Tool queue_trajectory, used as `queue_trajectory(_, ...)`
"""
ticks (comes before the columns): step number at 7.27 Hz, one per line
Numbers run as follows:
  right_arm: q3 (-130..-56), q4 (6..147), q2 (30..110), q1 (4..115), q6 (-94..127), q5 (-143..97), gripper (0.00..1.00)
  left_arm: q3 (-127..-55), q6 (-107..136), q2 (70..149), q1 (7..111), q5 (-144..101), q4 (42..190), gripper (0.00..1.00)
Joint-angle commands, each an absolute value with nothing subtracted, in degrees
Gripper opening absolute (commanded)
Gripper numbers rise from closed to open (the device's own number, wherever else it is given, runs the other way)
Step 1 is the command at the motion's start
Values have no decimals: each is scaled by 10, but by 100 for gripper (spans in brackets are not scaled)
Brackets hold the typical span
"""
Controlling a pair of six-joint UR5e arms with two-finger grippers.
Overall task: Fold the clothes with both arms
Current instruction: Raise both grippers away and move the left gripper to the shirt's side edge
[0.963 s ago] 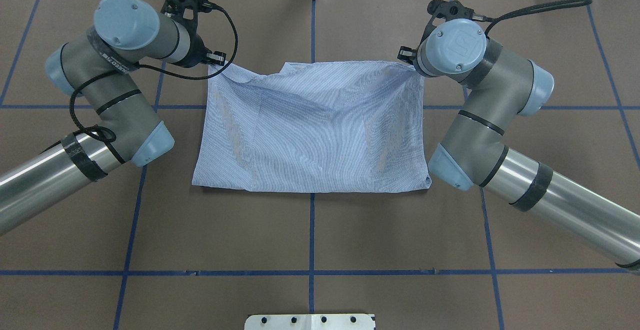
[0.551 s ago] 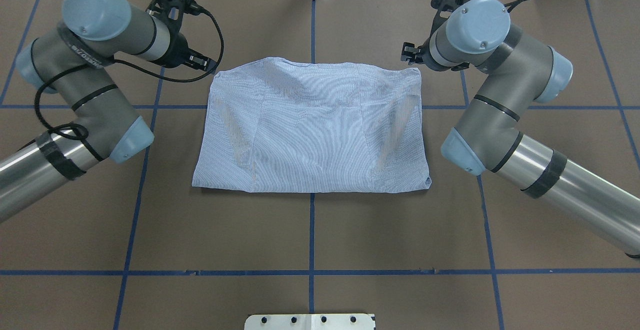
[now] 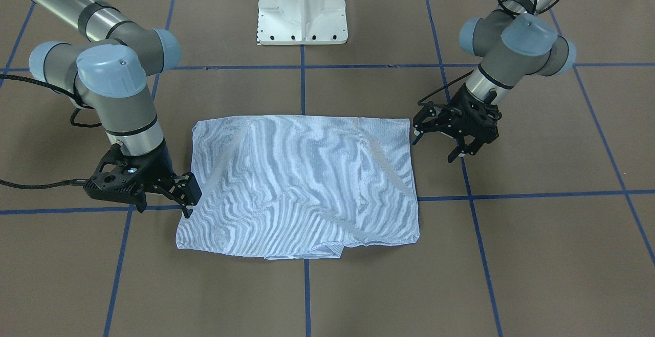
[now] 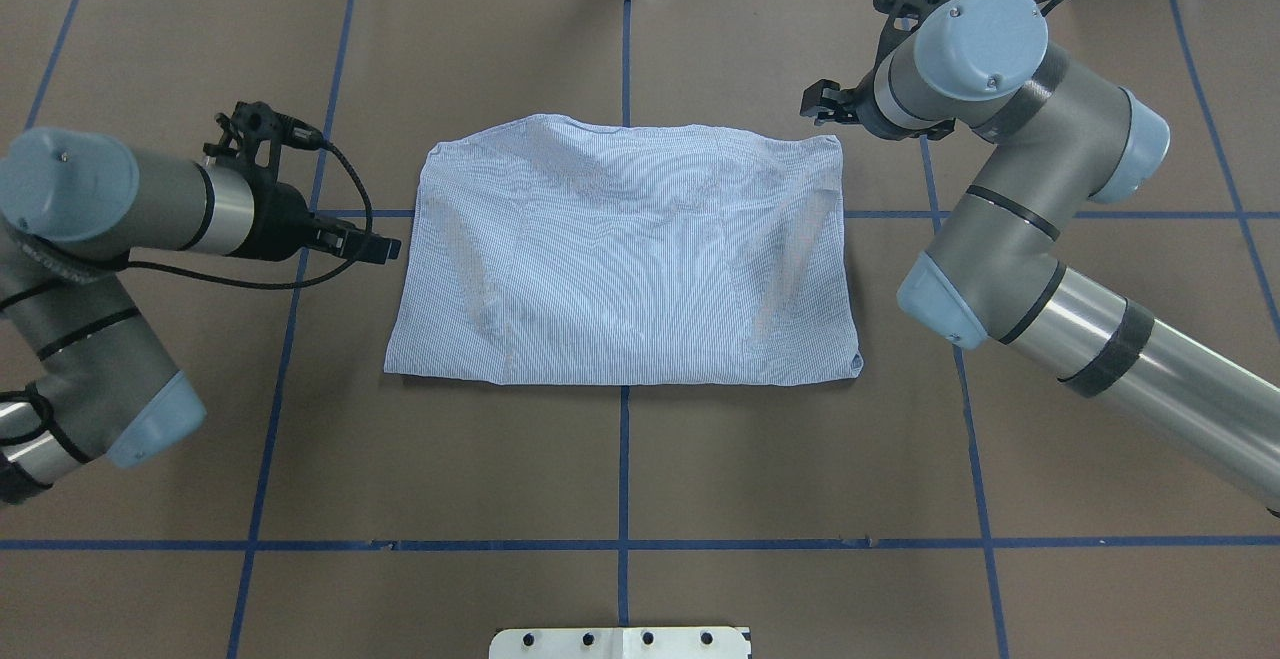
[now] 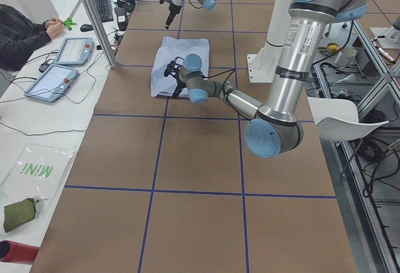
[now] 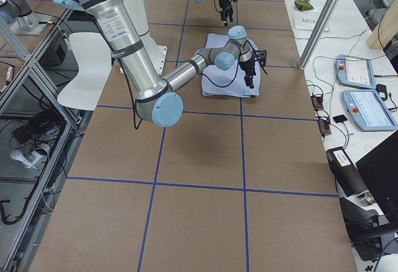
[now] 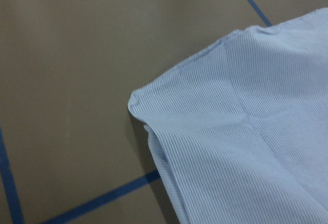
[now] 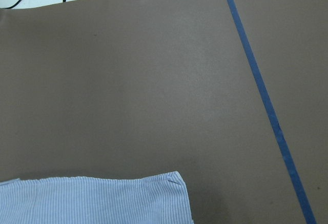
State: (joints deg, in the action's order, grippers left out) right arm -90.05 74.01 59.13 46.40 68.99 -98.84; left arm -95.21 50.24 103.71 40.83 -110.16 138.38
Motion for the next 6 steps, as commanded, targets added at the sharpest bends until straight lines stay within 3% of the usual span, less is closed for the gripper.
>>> queue_trajectory(1,-901,740,592,463,691,-980,100,-955,579,1011,337,-1042,1417,100)
queue_trajectory(2,-901,740,592,463,693,-980,100,-956,604,1012,320,-1030,1419,97)
queue_trajectory(3,-902,740,592,463,693,-980,100,-956,622,1012,309,-1021,1419,82)
queue_trajectory(4,-901,740,592,462,693,-980,100,-958,624,1012,309,-1022,1419,54)
queue_trajectory(6,-901,740,592,461,691,-980,100,-963,625,1011,295,-1021,1419,48)
